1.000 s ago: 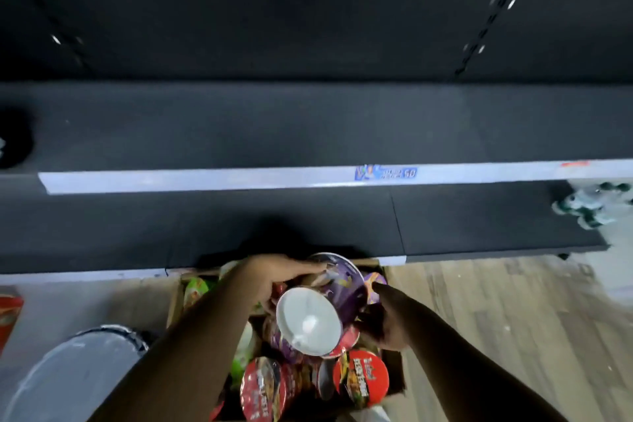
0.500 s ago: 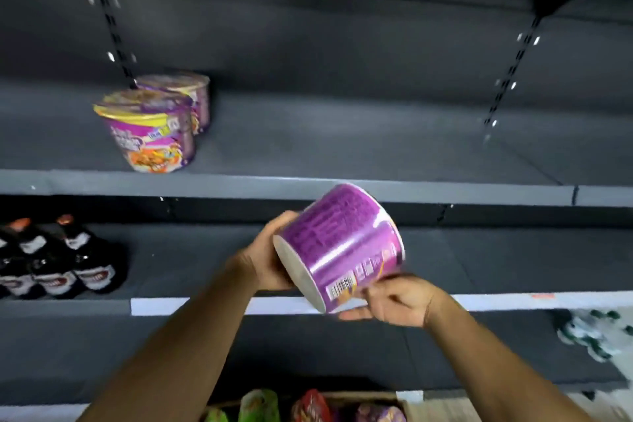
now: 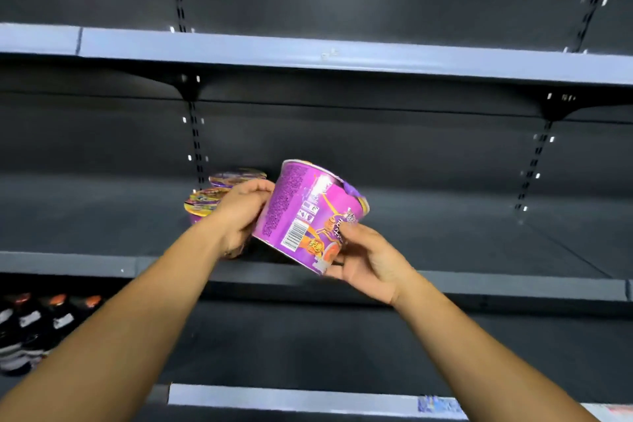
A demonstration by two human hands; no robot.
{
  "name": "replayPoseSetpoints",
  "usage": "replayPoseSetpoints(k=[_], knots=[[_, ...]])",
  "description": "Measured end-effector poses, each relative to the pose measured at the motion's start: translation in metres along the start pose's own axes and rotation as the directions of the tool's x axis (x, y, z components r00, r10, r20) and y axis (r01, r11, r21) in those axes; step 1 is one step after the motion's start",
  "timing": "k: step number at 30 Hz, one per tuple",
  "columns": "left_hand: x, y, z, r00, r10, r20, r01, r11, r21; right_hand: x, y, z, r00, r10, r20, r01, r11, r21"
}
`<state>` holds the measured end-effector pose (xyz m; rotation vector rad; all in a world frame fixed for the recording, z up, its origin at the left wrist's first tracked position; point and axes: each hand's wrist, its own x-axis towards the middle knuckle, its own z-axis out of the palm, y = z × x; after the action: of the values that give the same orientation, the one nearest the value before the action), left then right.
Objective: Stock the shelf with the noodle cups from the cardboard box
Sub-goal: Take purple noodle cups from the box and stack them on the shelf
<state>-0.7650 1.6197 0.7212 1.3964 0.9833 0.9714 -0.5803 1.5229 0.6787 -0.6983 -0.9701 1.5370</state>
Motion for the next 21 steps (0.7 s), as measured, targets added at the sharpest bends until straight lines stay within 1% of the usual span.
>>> replayPoseSetpoints(k=[2, 4, 5, 8, 10, 12, 14, 16, 18, 21], knots=[[0.001, 0.013, -0.014, 0.999, 0.044, -0.024, -0.044, 0.999, -0.022, 0.012, -0.009, 0.012, 0.999, -0.003, -0.049, -0.001, 0.997, -0.079], [0.0, 0.025, -0.026, 0.998, 0.061, 0.015, -0.06, 0.997, -0.045, 0.025, -0.018, 0.024, 0.992, -0.009, -0.124, -0.009, 0.99, -0.139], [-0.001, 0.03, -0.032, 0.997, 0.072, 0.037, -0.071, 0.997, -0.023, 0.033, -0.023, 0.03, 0.988, -0.02, -0.156, -0.007, 0.985, -0.172], [0.0, 0.043, -0.045, 0.989, 0.11, 0.095, -0.123, 0.981, 0.148, 0.059, -0.033, 0.046, 0.972, -0.085, -0.217, 0.023, 0.961, -0.275], [0.003, 0.05, -0.053, 0.987, 0.094, 0.129, -0.126, 0.956, 0.266, 0.076, -0.036, 0.059, 0.964, -0.122, -0.236, 0.03, 0.933, -0.36], [0.009, 0.057, -0.062, 0.987, 0.057, 0.15, -0.105, 0.938, 0.33, 0.092, -0.038, 0.07, 0.964, -0.144, -0.222, 0.035, 0.902, -0.43], [0.019, 0.062, -0.072, 0.99, 0.049, 0.131, -0.094, 0.926, 0.365, 0.108, -0.039, 0.079, 0.967, -0.155, -0.202, 0.048, 0.89, -0.453], [0.032, 0.065, -0.081, 0.992, 0.103, 0.075, -0.123, 0.928, 0.351, 0.125, -0.04, 0.084, 0.967, -0.168, -0.19, 0.062, 0.884, -0.463], [0.047, 0.064, -0.089, 0.987, 0.158, -0.023, -0.146, 0.952, 0.27, 0.143, -0.041, 0.084, 0.965, -0.19, -0.181, 0.087, 0.883, -0.461], [0.07, 0.057, -0.097, 0.976, 0.191, -0.101, -0.177, 0.975, 0.135, 0.175, -0.039, 0.08, 0.949, -0.246, -0.198, 0.136, 0.884, -0.447]])
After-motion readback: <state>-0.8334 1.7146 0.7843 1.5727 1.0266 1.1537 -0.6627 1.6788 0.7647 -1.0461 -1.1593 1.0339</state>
